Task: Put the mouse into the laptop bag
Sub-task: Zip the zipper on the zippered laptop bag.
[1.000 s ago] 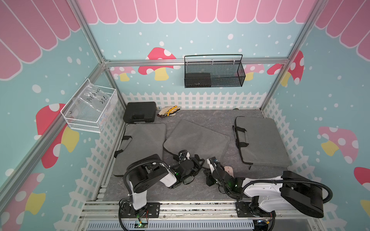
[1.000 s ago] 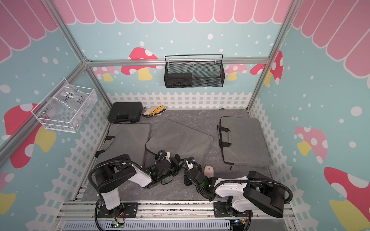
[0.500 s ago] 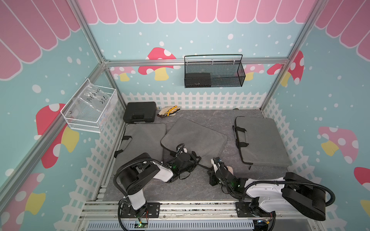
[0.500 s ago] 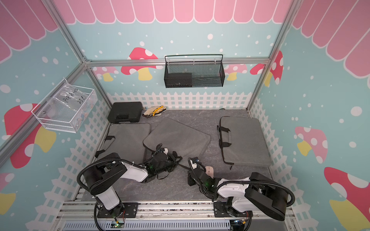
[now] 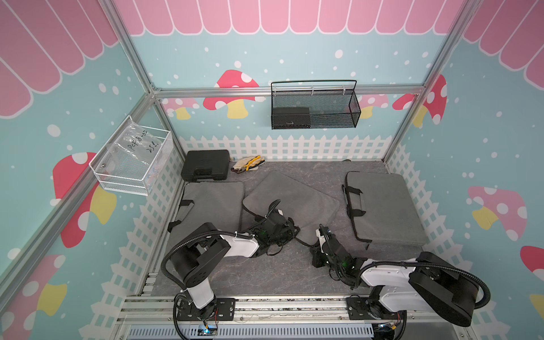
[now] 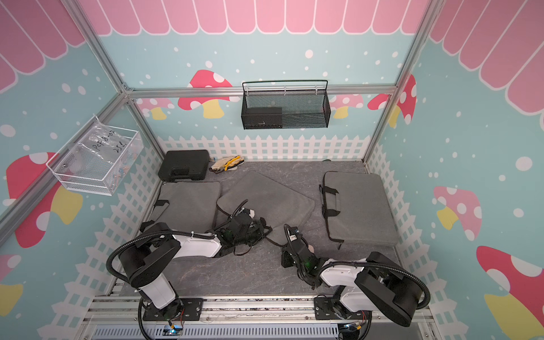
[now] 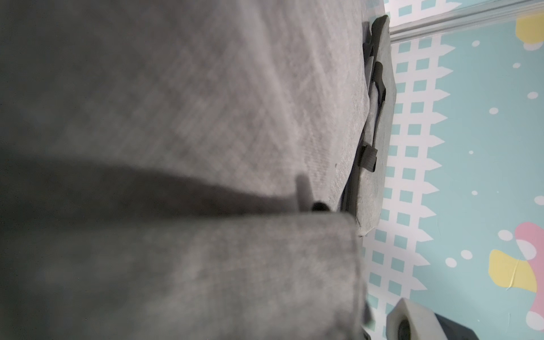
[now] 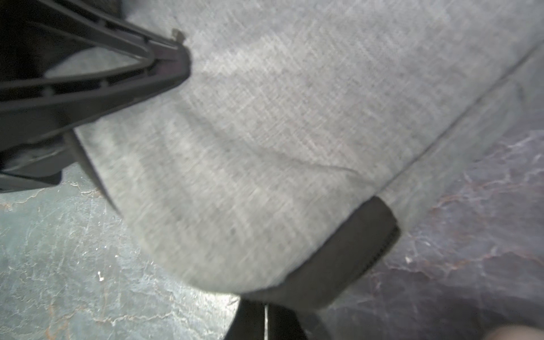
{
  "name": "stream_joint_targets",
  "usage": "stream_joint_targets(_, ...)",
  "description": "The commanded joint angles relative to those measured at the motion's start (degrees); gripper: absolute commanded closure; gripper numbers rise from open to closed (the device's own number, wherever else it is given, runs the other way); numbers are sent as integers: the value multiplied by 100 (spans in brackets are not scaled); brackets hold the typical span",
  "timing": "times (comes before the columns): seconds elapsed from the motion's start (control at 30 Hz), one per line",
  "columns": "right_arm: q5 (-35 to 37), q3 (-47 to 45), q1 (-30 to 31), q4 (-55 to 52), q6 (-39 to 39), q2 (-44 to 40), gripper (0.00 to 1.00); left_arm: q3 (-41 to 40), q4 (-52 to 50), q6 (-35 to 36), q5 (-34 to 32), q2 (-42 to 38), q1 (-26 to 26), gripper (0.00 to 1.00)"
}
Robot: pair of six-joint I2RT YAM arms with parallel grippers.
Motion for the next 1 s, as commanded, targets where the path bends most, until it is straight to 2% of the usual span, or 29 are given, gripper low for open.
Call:
stream_joint_targets(0.0, 297, 79, -197, -407, -52, 125, 100, 219, -458, 563, 396, -344, -16, 100)
stream_joint_targets(0.23, 322, 74, -274, -501, -236, 2, 100, 586, -1249, 1144, 510, -188, 41, 100)
stream_joint_targets(0.43, -672, 19, -252, -302, -846, -410, 100, 806, -1807, 1370, 331, -72, 231, 99)
stream_joint_targets(0.53, -849, 57, -161, -249, -881, -441, 100, 901, -2104, 1438, 151, -63, 232, 80)
stream_joint_targets(0.6, -816, 114, -63, -174, -866, -351, 100, 939, -2277, 1406, 104, -51, 232, 58)
stream_joint_targets(0.63, -814, 181, -12, -127, -881, -263, 100, 958, -2376, 1370, 73, -50, 232, 52)
stream_joint_targets(0.8, -672, 679, 337, -121, -986, 254, 100, 853, -2448, 1086, -3, -117, 151, 44)
stream_joint_targets(0.97, -599, 1018, 509, -52, -908, 626, 100, 699, -2267, 587, -267, -296, -341, 40)
